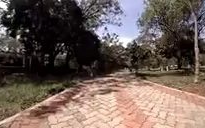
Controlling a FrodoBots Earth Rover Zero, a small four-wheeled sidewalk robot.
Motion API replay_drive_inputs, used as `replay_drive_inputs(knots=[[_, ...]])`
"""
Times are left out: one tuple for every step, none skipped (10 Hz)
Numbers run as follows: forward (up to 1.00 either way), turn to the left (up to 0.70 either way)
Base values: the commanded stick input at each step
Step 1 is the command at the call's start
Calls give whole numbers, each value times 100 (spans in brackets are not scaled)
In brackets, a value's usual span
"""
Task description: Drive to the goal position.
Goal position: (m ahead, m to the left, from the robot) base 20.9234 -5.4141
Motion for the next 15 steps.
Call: replay_drive_inputs(knots=[[70,0],[70,0],[70,0],[70,0],[70,0],[70,0],[70,0],[70,0],[70,-35],[70,-35],[70,-35],[70,-35],[70,-35],[70,-35],[70,0]])
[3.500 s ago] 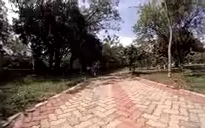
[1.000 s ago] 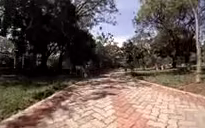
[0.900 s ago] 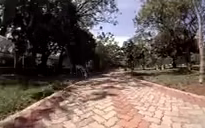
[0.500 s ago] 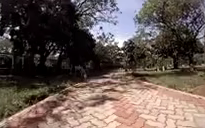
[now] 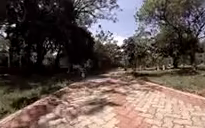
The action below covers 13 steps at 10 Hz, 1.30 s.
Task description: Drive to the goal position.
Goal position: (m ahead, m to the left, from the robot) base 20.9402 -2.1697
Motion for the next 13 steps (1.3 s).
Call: replay_drive_inputs(knots=[[70,0],[70,0],[70,0],[70,0],[70,0],[70,0],[70,0],[70,-17],[70,-35],[70,-35],[70,-35],[70,-35],[70,-35]])
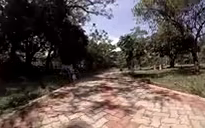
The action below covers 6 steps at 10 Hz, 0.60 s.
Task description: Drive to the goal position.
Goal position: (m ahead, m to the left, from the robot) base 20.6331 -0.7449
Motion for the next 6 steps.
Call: replay_drive_inputs(knots=[[70,-35],[70,0],[70,0],[70,0],[70,0],[70,0]])
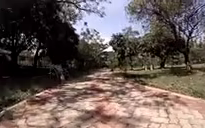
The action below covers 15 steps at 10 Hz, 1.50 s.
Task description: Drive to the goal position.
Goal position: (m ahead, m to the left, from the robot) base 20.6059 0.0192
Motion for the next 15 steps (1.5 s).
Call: replay_drive_inputs(knots=[[70,0],[70,0],[70,0],[70,0],[70,0],[70,-6],[70,-24],[70,-27],[70,-9],[70,0],[70,0],[70,0],[70,0],[70,0],[70,0]])
